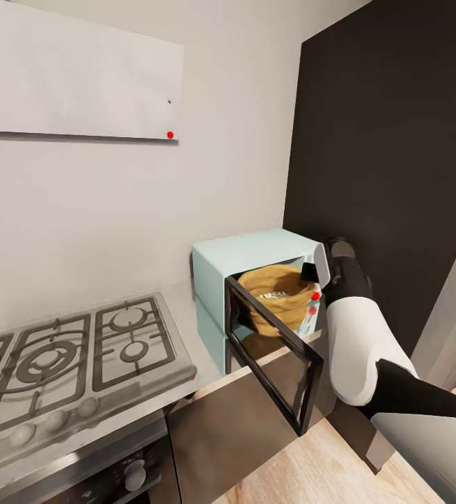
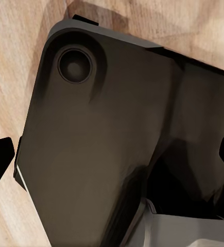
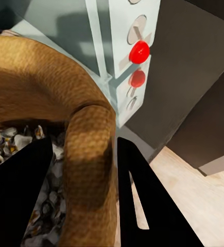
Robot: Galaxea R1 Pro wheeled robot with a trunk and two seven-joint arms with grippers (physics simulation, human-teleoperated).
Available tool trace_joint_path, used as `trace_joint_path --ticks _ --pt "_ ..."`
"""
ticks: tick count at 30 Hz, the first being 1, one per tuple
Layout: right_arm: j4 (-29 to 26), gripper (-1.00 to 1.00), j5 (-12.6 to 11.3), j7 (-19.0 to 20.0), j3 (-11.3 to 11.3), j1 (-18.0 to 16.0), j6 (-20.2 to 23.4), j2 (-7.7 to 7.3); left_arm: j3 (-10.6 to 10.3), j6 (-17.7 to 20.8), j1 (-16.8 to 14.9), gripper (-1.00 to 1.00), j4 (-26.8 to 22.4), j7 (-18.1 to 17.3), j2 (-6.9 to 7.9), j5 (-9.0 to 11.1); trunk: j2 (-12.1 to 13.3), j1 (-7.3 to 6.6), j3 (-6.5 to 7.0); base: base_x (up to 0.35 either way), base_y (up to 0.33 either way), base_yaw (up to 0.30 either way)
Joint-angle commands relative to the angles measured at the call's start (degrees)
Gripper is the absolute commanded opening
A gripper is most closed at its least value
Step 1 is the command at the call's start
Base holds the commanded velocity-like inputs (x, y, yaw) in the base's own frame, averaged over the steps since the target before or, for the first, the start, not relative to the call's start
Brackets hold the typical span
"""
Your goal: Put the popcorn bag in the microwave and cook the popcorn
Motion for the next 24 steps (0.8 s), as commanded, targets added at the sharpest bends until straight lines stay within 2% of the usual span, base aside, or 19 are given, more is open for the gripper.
trace_joint_path --ticks 1,6,10,17,24 --pt "-0.02 -1.0 -2.07 0.22 -0.29 -0.07 0.18 0.1 0.09 -0.09 0.02 1.0 -0.06 -0.03 -0.01 0.23 -0.04 0.0 -0.06 0.0 0.0 0.0" --pt "0.03 -1.0 -1.94 0.08 -0.34 -0.07 0.18 -0.26 0.09 -0.09 0.02 1.0 -0.06 -0.03 -0.01 0.23 -0.04 0.0 -0.06 0.0 0.0 0.0" --pt "0.6 -1.0 -1.93 -0.07 -0.32 -0.07 0.18 -1.42 0.09 -0.09 -0.03 1.0 -0.06 -0.03 -0.01 0.23 -0.04 0.0 -0.06 0.0 0.0 0.0" --pt "0.78 -1.0 -1.93 -0.3 -0.32 -0.07 0.18 -1.74 0.09 -0.09 0.02 1.0 -0.1 -0.03 -0.01 0.23 -0.04 0.0 -0.06 0.007 0.0 0.0" --pt "2.69 -1.0 -1.87 -0.47 -0.32 -0.07 0.18 -1.73 0.07 -0.09 0.01 1.0 -0.1 -0.03 -0.01 0.14 -0.04 0.0 -0.06 0.228 0.0 0.0"
